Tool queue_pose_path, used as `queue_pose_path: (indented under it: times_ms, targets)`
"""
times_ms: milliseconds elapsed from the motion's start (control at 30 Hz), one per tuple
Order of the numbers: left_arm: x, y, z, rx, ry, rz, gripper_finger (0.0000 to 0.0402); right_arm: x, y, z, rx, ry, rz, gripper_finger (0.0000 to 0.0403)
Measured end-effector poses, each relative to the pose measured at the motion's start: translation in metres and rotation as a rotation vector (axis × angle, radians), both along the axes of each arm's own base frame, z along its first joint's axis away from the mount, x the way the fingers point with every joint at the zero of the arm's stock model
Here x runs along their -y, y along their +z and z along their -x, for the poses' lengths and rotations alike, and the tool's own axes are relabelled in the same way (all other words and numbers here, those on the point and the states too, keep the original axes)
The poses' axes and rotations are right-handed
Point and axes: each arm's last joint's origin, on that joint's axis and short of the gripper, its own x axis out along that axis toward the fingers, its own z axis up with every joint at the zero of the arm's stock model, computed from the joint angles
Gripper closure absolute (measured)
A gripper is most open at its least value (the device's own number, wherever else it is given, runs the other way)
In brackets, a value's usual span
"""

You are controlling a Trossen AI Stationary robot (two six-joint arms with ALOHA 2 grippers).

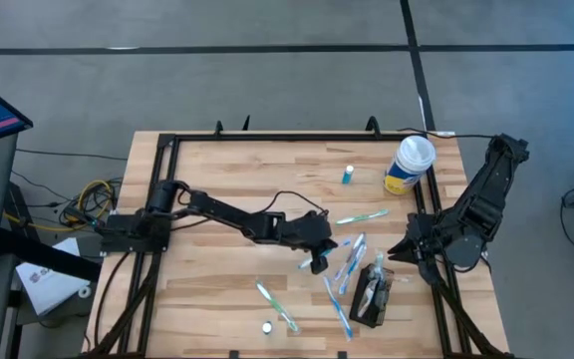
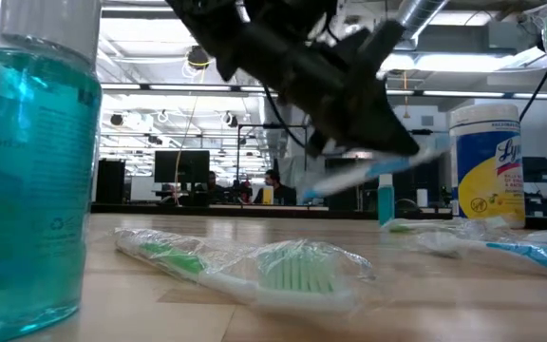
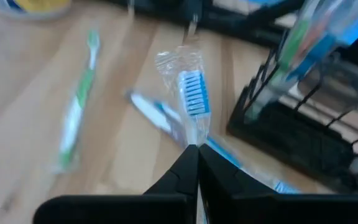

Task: Pick & Place toothbrushing station
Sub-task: Put the blue toothbrush into the black wire organizer

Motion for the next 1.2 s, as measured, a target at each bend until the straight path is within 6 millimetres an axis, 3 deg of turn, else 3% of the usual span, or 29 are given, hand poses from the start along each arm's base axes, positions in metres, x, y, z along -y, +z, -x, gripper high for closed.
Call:
queue_pose_path:
  times_ms: [633, 1200]
  targets:
    - [-0.004, 0.092, 0.018, 0.280, -0.016, -0.134, 0.0401, 0.003, 0.002, -0.001, 0.067, -0.082, 0.046, 0.0337]
    - [-0.001, 0.121, 0.018, 0.526, -0.120, -0.131, 0.0401, -0.007, 0.037, -0.011, 0.417, 0.016, 0.163, 0.0337]
